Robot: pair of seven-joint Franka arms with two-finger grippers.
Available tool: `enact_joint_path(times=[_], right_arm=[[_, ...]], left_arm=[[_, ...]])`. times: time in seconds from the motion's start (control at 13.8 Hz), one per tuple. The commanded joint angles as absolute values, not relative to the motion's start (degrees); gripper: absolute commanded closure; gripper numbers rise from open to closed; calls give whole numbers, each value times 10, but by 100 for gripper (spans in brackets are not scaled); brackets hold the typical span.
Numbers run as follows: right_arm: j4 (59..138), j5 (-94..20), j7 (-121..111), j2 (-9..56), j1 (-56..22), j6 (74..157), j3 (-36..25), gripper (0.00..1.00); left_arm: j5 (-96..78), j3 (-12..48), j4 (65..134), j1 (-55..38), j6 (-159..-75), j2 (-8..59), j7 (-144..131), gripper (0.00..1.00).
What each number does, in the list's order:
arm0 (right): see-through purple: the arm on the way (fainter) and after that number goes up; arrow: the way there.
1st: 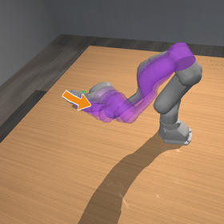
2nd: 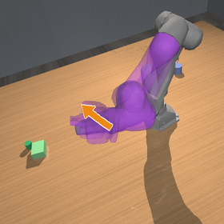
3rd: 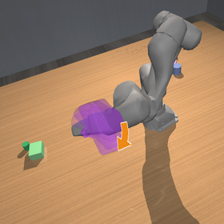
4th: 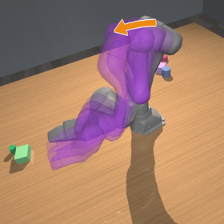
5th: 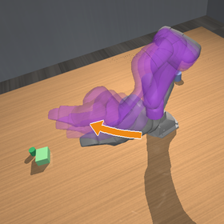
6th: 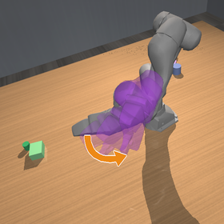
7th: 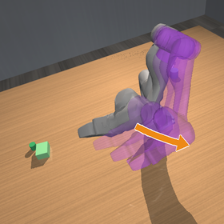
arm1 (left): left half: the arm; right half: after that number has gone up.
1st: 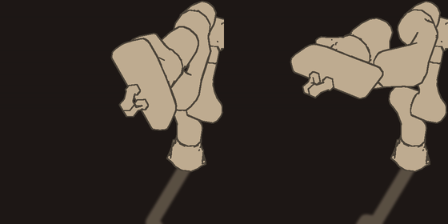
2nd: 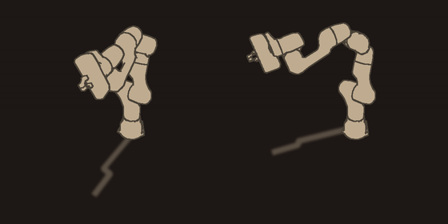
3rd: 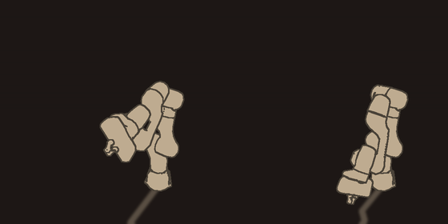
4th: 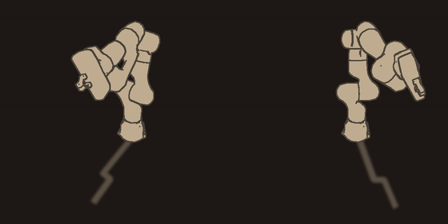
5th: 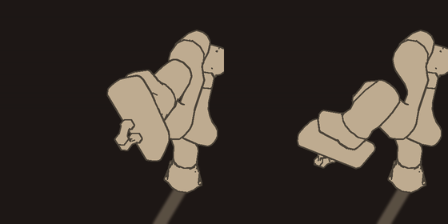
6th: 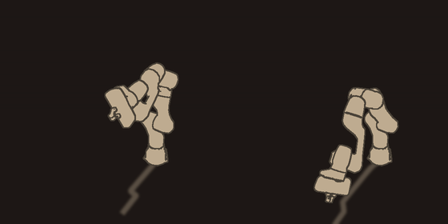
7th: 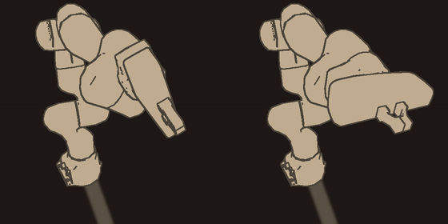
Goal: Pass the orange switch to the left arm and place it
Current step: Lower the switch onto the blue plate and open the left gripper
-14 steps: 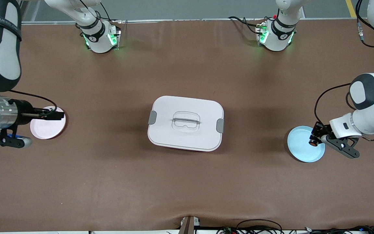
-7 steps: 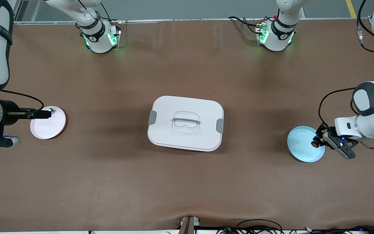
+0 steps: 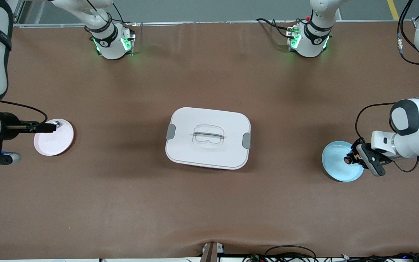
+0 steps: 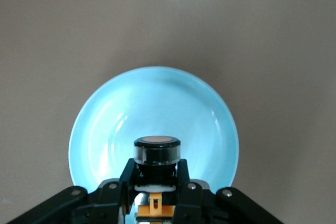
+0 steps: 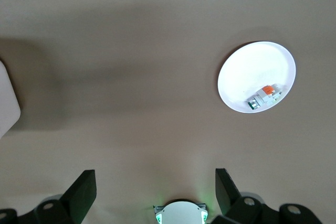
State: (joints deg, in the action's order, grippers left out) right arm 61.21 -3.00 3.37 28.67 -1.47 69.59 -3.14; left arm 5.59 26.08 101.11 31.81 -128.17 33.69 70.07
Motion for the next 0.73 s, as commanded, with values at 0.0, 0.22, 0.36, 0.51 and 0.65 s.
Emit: enact_joint_path(times=[0.0, 0.22, 0.36, 0.51, 0.65], right_arm=[[616, -15, 36, 280, -20, 694, -26, 0], [621, -15, 36, 280, -17, 697, -26, 0], [621, -15, 36, 280, -18, 698, -26, 0], [625, -16, 35, 280, -12, 698, -27, 0], [625, -16, 37, 279, -10, 698, -27, 0]], left_arm=[[112, 267, 1012, 323, -1309, 350, 713, 100], [113, 267, 1015, 321, -1331, 371, 714, 90], [113, 267, 1020, 319, -1349, 380, 714, 70], [114, 269, 1022, 316, -1353, 383, 715, 55], [114, 269, 1023, 310, -1362, 385, 732, 44]])
